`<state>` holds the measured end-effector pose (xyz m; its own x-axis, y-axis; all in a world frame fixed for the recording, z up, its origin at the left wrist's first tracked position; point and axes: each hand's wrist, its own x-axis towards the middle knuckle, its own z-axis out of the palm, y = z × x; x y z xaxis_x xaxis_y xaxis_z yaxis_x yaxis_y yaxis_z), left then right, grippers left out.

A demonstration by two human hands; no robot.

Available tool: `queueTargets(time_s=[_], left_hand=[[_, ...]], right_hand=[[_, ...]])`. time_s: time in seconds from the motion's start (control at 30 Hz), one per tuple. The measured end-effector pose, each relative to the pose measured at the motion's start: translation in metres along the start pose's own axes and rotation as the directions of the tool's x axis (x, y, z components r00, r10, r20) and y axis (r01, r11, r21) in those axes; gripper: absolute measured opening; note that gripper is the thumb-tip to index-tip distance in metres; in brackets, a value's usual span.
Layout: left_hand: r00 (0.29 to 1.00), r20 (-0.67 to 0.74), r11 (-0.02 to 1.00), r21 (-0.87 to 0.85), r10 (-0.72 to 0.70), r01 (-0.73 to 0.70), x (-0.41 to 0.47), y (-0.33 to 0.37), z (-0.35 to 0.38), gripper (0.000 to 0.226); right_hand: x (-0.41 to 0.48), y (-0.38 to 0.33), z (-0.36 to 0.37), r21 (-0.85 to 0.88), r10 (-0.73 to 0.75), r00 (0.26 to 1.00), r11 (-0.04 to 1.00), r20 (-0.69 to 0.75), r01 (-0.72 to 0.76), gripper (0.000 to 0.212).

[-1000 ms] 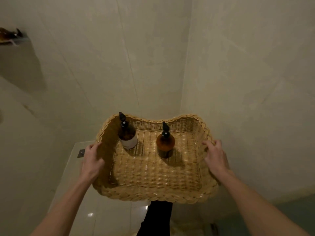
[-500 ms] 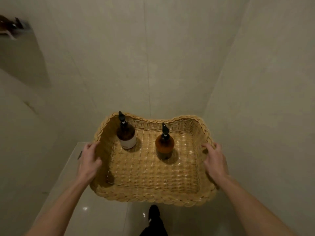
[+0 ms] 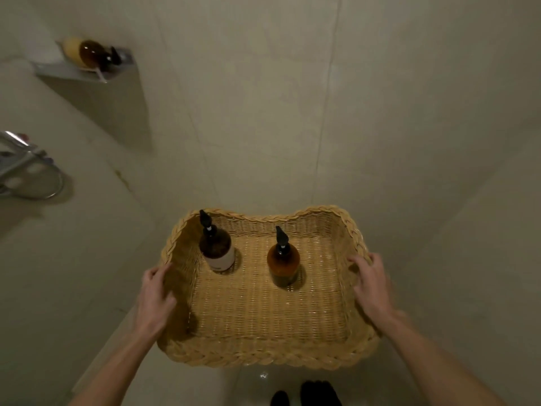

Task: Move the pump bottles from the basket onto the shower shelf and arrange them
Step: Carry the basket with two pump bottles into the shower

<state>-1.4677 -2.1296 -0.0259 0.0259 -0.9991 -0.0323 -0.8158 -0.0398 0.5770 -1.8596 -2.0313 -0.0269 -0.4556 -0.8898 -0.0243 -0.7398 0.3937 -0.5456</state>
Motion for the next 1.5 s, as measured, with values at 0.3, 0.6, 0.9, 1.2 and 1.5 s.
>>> queueTargets(time_s=[0.3,0.6,0.9,1.2,1.5], left_hand=[[0.965,-0.167,0.979,-0.004,-0.201,0.203,-0.004,-0.019,-0.003,0.062],[0.824,-0.31,0.875,-0.059,-0.474,0.481,-0.044,-0.051,-0.019,0.06],[0.634,-0.386,0.728,-0.18,-0.671,0.661,-0.09,-0.107,-0.041,0.056],[0.518,-0.381,0.629,-0.281,-0.766,0.725,-0.079,-0.179,-0.057,0.058],[0.444,-0.336,0.542,-0.3,-0.83,0.785,-0.074,-0.225,-0.047,0.055]], right_hand=[[0.098,-0.038,0.031,0.018,-0.262,0.944,0.965,0.203,0.263,0.046],[0.147,-0.102,0.095,0.116,-0.459,0.804,0.885,0.378,0.45,0.042],[0.144,-0.196,0.178,0.183,-0.585,0.604,0.783,0.541,0.595,0.042],[0.149,-0.283,0.254,0.176,-0.621,0.461,0.696,0.634,0.696,0.043],[0.163,-0.325,0.334,0.156,-0.626,0.411,0.651,0.662,0.743,0.043]])
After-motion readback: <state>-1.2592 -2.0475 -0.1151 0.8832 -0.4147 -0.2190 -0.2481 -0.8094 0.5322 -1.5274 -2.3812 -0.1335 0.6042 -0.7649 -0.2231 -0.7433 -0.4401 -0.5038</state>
